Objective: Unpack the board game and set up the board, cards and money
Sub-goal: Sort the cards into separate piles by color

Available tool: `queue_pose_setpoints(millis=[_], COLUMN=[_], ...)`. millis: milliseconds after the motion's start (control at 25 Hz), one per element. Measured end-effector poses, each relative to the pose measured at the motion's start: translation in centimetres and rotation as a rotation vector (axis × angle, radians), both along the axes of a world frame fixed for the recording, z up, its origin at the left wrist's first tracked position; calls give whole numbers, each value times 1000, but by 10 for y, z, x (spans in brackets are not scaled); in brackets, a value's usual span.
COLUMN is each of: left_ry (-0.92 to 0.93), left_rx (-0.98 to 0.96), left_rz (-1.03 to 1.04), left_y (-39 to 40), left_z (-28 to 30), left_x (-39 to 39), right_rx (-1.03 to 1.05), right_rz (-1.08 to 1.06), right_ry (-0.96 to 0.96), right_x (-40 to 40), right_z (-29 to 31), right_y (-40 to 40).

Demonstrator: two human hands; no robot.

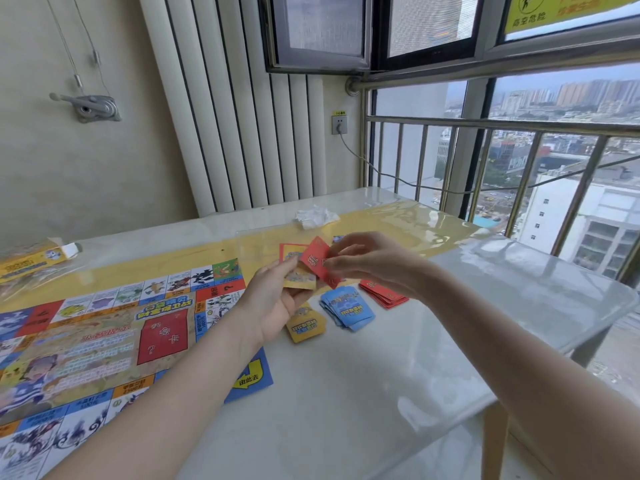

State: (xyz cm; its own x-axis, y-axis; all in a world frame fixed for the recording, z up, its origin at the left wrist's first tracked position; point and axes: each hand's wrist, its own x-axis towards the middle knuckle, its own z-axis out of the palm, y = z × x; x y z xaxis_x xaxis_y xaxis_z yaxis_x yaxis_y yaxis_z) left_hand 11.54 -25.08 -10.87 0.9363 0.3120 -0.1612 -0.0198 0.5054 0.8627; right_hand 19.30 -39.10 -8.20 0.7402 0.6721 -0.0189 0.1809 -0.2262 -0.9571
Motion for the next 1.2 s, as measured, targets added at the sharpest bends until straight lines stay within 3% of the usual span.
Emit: queue_pose_setpoints(millis=[160, 320, 480, 680, 760, 880, 1000, 1200], left_ry=[-21, -44, -44, -22, -6, 20, 25, -41], left_rx=[15, 145, 145, 138, 141, 129, 110, -6], left_rz=[27, -43, -60, -82, -72, -23, 13, -51], left_y=[5, -4, -9, -16, -16, -20, -26, -22], left_z=[2, 2, 2, -6, -8, -8, -5, 4], left_x=[4, 11, 22, 25, 25, 27, 28, 20], right_rx=[67, -86, -314, -595, -457, 24, 55, 169], right_rz=[-311, -501, -513, -504, -509, -297, -147, -217], right_ry=[0, -23, -127, -400, -400, -59, -46, 40], right_x=[15, 41, 57, 56, 53, 37, 25, 23], right_z=[-8, -9, -30, -53, -47, -24, -14, -13], right_y=[-11, -35, -38, -29, -28, -21, -10, -4])
